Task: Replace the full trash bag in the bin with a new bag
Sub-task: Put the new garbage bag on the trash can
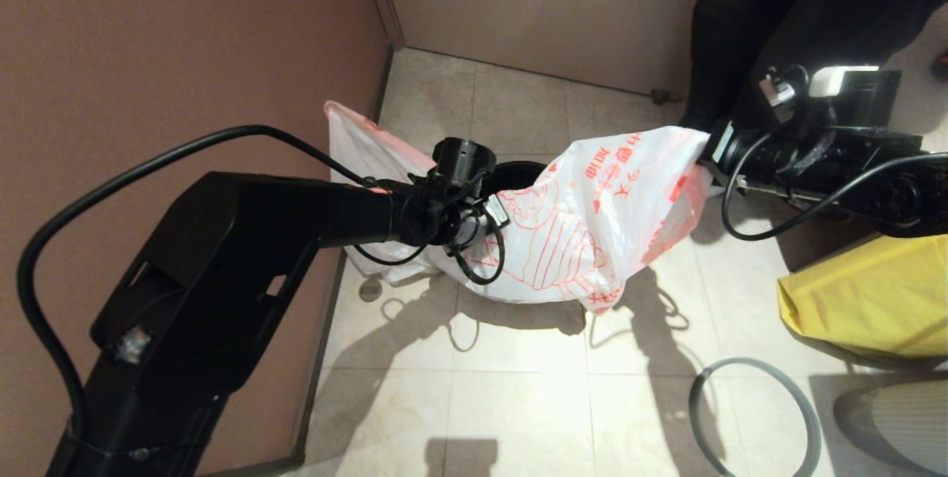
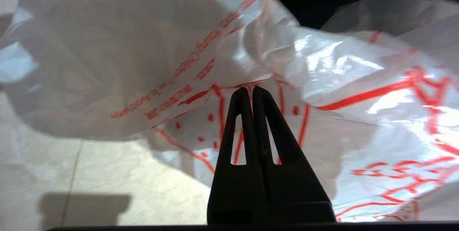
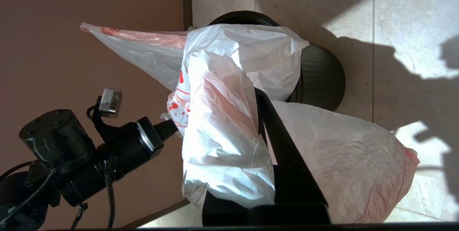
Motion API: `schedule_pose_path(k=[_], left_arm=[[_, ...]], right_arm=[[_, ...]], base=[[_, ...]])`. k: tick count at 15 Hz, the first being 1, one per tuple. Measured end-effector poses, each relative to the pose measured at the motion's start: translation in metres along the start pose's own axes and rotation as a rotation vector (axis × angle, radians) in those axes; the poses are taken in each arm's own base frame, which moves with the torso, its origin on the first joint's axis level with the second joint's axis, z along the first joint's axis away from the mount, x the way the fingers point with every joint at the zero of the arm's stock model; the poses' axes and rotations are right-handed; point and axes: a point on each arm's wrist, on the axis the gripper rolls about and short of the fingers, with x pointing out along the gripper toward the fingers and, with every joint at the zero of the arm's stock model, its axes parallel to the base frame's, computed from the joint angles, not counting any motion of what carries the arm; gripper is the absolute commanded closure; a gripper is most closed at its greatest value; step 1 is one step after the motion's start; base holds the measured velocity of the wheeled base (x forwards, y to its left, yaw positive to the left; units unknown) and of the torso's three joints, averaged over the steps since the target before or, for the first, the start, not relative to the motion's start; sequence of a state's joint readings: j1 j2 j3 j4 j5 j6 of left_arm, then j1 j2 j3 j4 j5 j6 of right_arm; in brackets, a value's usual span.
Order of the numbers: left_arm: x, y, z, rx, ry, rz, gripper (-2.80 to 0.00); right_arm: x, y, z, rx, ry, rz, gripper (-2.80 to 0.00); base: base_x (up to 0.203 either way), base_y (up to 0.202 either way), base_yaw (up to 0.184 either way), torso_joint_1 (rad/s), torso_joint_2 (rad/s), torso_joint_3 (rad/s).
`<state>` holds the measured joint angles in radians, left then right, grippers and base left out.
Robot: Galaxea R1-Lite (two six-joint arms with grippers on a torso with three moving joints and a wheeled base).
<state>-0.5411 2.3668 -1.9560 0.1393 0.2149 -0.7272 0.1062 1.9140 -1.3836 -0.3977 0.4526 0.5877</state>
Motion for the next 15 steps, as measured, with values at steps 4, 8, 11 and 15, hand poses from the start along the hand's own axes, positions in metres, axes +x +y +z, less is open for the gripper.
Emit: schedule_pose_path(k=[4, 8, 11, 15], left_arm=[[0.028, 0.007, -0.015, 0.074, -0.006, -0.031, 0.0], [0.071, 0.031, -0.034, 0.241, -0.034, -0.031, 0.0], [0.082, 0.04, -0.042, 0.325, -0.002, -0.03, 0.0], [0.073, 0.05, -0.049, 0.339, 0.2, 0.0, 0.0]], right_arm=[[0.004, -0.004, -0.004, 0.006, 0.012, -0.004, 0.0], [0.004, -0.004, -0.005, 0.008, 0.018, -0.001, 0.0], [0.001, 0.009, -0.007, 0.005, 0.048, 0.046, 0.0], [-0.009, 0.032, -0.016, 0.027, 0.132, 0.049, 0.0]], base=[[0.0, 0.0, 0.0, 0.0, 0.0, 0.0], [0.0, 0.0, 0.0, 0.0, 0.0, 0.0], [0.0, 0.0, 0.0, 0.0, 0.0, 0.0], [0.0, 0.0, 0.0, 0.0, 0.0, 0.0]])
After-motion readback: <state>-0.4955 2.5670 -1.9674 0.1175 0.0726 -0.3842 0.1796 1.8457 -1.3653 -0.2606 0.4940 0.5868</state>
